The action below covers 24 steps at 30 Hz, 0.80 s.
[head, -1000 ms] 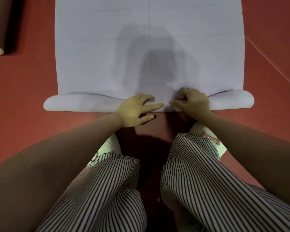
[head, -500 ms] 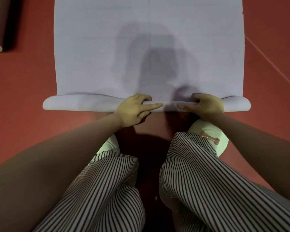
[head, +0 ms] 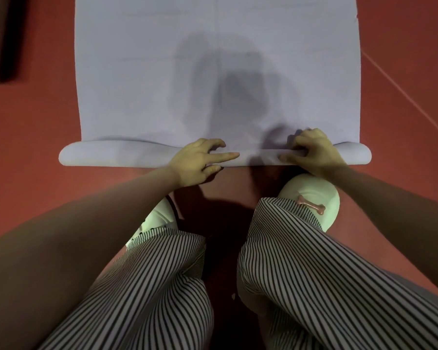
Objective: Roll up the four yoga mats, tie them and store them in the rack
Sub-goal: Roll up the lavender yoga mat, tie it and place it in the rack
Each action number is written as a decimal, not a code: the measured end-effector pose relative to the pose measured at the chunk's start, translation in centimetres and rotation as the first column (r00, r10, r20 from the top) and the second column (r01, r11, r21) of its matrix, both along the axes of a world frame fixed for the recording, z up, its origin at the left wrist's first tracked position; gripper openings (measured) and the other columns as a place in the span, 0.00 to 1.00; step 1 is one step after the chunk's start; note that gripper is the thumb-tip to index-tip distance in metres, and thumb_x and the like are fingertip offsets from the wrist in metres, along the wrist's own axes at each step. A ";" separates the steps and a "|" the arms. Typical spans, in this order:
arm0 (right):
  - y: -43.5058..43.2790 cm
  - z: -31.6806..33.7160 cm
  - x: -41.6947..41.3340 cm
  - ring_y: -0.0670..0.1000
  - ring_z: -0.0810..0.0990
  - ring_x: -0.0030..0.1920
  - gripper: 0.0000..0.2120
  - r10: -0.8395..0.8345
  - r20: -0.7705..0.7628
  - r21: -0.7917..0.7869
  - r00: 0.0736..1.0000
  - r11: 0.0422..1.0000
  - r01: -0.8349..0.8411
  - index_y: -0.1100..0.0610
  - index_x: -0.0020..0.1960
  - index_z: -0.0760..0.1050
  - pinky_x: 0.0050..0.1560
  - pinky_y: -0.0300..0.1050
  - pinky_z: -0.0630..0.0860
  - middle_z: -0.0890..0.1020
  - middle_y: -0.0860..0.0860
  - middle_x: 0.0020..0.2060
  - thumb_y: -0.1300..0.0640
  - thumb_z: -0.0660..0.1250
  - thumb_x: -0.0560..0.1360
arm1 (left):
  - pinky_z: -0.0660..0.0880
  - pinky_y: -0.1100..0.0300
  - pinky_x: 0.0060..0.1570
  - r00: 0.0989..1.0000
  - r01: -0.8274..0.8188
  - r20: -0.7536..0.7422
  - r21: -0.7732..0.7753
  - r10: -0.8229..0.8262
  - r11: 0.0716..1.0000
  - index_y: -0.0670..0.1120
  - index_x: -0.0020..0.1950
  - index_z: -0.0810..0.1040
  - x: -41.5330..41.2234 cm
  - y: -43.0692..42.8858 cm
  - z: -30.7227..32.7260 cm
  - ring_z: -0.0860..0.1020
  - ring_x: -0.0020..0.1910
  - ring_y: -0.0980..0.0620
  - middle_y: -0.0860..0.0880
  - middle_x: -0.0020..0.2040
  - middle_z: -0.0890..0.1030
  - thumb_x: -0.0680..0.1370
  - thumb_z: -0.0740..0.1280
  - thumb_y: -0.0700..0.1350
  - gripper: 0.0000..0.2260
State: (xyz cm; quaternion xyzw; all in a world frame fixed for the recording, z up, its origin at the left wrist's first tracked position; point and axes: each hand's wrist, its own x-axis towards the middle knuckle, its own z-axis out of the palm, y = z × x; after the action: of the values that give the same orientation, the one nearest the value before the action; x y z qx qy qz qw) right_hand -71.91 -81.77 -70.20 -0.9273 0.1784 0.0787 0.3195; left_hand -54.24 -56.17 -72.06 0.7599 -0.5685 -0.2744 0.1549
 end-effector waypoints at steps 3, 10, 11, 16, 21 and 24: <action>0.9 0.1 -0.6 0.56 0.70 0.56 0.25 -0.175 -0.163 -0.267 0.971 0.955 0.128 0.53 0.47 0.79 0.54 0.47 0.55 0.76 0.50 0.46 0.32 0.66 0.67 | 0.71 0.50 0.59 1.000 0.003 0.002 -0.008 -0.003 1.000 0.51 0.68 0.75 0.0 0.0 0.0 0.76 0.55 0.39 0.40 0.64 0.75 0.77 0.57 0.51 0.20; 0.7 0.2 -0.3 0.56 0.72 0.52 0.25 -0.306 -0.273 -0.243 0.912 0.939 0.242 0.56 0.41 0.74 0.55 0.48 0.60 0.77 0.50 0.42 0.32 0.67 0.67 | 0.70 0.50 0.57 1.000 -0.025 -0.003 -0.012 0.025 1.000 0.55 0.67 0.74 -0.1 -0.1 0.0 0.74 0.55 0.41 0.41 0.63 0.75 0.69 0.62 0.54 0.25; 0.6 0.4 -0.1 0.55 0.72 0.49 0.26 -0.293 -0.291 -0.232 0.911 0.945 0.230 0.56 0.40 0.75 0.51 0.47 0.61 0.77 0.50 0.39 0.32 0.66 0.67 | 0.70 0.50 0.57 0.999 -0.032 -0.005 -0.014 0.032 0.999 0.57 0.67 0.73 -0.1 -0.1 -0.1 0.73 0.55 0.42 0.41 0.63 0.75 0.67 0.63 0.55 0.27; -0.4 0.6 0.7 0.53 0.74 0.42 0.27 -0.352 -0.347 -0.076 0.870 0.935 0.347 0.56 0.39 0.70 0.42 0.46 0.63 0.75 0.48 0.32 0.31 0.67 0.65 | 0.66 0.49 0.57 0.997 -0.058 0.044 -0.019 0.059 0.998 0.58 0.67 0.75 0.3 -0.4 -0.3 0.68 0.54 0.48 0.43 0.61 0.74 0.69 0.64 0.58 0.26; 0.7 -0.1 0.4 0.56 0.71 0.52 0.26 -0.404 -0.269 -0.189 0.874 0.912 0.363 0.53 0.47 0.67 0.54 0.48 0.60 0.75 0.53 0.46 0.34 0.71 0.64 | 0.63 0.52 0.53 0.995 -0.032 0.092 -0.070 0.039 0.997 0.57 0.67 0.75 0.4 -0.6 -0.6 0.70 0.50 0.46 0.43 0.54 0.75 0.76 0.54 0.66 0.25; 1.2 -0.3 0.5 0.57 0.68 0.58 0.29 -0.406 -0.161 -0.281 0.900 0.893 0.352 0.56 0.54 0.70 0.58 0.50 0.58 0.72 0.55 0.54 0.38 0.73 0.64 | 0.64 0.52 0.51 0.995 -0.039 0.087 -0.082 0.046 0.996 0.55 0.66 0.76 0.4 -0.6 -0.6 0.69 0.49 0.47 0.43 0.50 0.75 0.76 0.57 0.63 0.24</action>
State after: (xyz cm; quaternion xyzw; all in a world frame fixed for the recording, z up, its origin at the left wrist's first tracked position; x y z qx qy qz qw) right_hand -71.44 -80.57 -70.47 -0.8923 0.3987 0.0920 0.1905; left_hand -53.82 -56.78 -72.65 0.7763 -0.5692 -0.2143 0.1657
